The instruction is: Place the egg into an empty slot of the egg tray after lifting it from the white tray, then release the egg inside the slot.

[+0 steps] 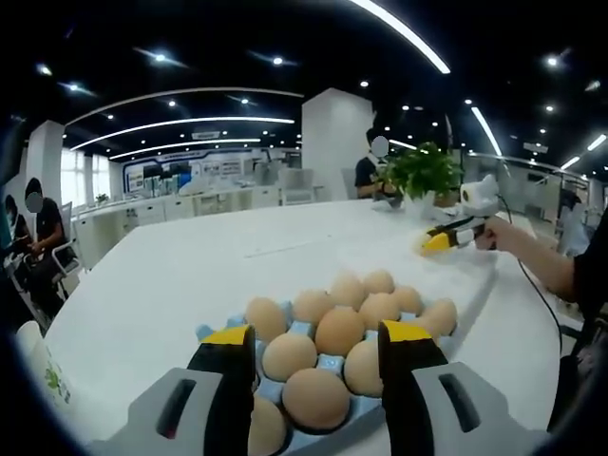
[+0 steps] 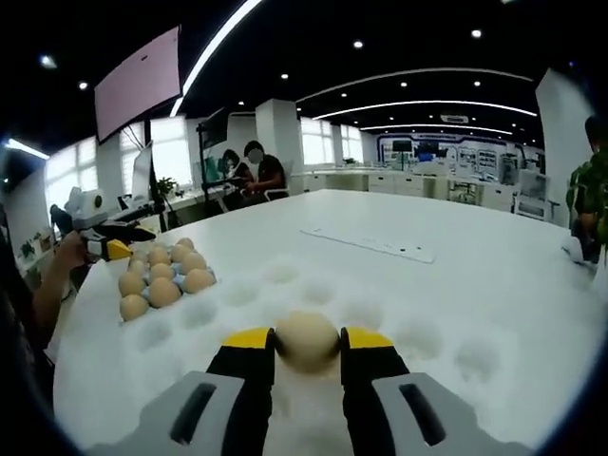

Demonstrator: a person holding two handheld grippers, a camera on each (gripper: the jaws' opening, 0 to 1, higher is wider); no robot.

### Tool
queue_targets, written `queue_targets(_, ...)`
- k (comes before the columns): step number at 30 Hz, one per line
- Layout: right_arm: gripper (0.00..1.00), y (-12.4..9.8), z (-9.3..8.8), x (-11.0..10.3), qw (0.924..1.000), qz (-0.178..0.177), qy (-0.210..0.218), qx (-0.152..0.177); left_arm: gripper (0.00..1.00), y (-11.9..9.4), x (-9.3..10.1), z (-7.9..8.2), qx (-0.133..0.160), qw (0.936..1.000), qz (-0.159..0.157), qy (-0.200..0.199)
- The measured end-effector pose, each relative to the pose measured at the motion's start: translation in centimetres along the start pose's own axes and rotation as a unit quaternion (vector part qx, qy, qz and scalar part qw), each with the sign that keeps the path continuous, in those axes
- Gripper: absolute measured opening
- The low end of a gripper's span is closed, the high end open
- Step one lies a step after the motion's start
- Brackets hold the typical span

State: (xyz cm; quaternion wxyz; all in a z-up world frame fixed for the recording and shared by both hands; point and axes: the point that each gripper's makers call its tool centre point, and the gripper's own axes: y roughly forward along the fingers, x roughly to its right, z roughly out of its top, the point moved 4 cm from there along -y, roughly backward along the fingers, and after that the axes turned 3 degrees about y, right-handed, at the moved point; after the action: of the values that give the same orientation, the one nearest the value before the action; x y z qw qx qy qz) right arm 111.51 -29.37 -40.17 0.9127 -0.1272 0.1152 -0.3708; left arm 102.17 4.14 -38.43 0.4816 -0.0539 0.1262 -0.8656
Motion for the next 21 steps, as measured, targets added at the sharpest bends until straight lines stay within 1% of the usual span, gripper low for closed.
queue_targets(5,0.28,0.0,0.8,-0.5,0.9999,0.005,-0.009,0.008,0.53,0.4,0.4,0.2,0.005,1.0,-0.008,0.003)
queue_targets(9,0.28,0.0,1.1,-1.0,0.9998,0.007,-0.015,0.011,0.53,0.5,0.4,-0.1,0.0,1.0,-0.006,0.005)
queue_targets(13,0.28,0.0,1.7,-1.9,0.9995,0.016,-0.018,0.02,0.53,0.7,1.3,0.1,0.006,0.9997,-0.019,0.013)
queue_targets(21,0.28,0.1,2.7,-3.5,0.9986,0.032,-0.024,0.033,0.53,1.1,2.2,0.2,0.013,0.9992,-0.029,0.026)
